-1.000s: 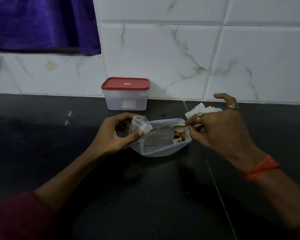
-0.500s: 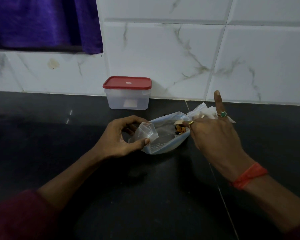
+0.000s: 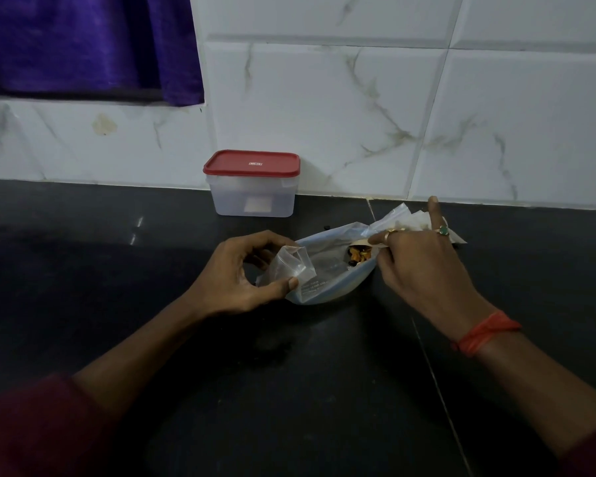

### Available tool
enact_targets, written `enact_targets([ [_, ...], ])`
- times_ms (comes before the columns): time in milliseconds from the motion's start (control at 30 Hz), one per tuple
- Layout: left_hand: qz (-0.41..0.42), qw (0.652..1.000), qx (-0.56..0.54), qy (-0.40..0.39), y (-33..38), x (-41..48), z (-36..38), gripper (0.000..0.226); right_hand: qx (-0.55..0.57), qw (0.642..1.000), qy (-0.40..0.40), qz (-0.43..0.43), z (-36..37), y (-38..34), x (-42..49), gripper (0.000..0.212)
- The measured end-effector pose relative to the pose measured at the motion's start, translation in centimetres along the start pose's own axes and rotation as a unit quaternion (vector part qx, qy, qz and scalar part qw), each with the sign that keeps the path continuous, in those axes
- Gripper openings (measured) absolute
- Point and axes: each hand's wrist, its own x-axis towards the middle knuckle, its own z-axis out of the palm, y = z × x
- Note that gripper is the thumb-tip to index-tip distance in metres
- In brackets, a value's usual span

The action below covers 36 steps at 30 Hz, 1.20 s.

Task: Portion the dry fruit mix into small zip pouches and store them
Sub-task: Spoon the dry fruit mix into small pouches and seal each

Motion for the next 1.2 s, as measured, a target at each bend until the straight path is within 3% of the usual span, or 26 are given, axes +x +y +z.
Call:
enact_targets([
  [167, -0.001, 1.0, -0.003, 0.003, 0.1, 0.0, 0.1, 0.042, 0.083, 0.995, 0.062, 0.005, 0.5, 1.1, 0.3, 0.023],
  [500, 0.0, 1.0, -0.016, 0.007, 0.4, -0.1, 0.0, 0.047, 0.076, 0.997, 0.003, 0.031, 0.0, 1.3, 0.7, 0.03],
  [667, -0.001, 1.0, -0.015, 0.009, 0.5, -0.1, -0.1, 0.046, 0.147, 0.987, 0.024, 0.053, -0.4, 1.2, 0.4, 0.028],
  [767, -0.001, 1.0, -0.019, 0.016, 0.6, -0.1, -0.1, 0.046, 0.204, 0.975, 0.068, 0.063, 0.2, 1.7, 0.5, 0.025],
  [867, 0.0, 0.999, -0.02, 0.026, 0.7, -0.1, -0.2, 0.045, 0.271, 0.956, 0.063, 0.097, 0.3, 2.0, 0.4, 0.041],
  [1033, -0.004, 0.999, -0.01, 0.031, 0.6, -0.1, -0.3, 0.041, 0.302, 0.942, 0.056, 0.133, 0.4, 2.3, 0.6, 0.025],
  [1200, 0.0, 0.999, -0.008, 0.043, 0.7, -0.1, -0.6, 0.042, 0.4, 0.892, 0.025, 0.211, -0.5, 1.4, 0.2, 0.026],
])
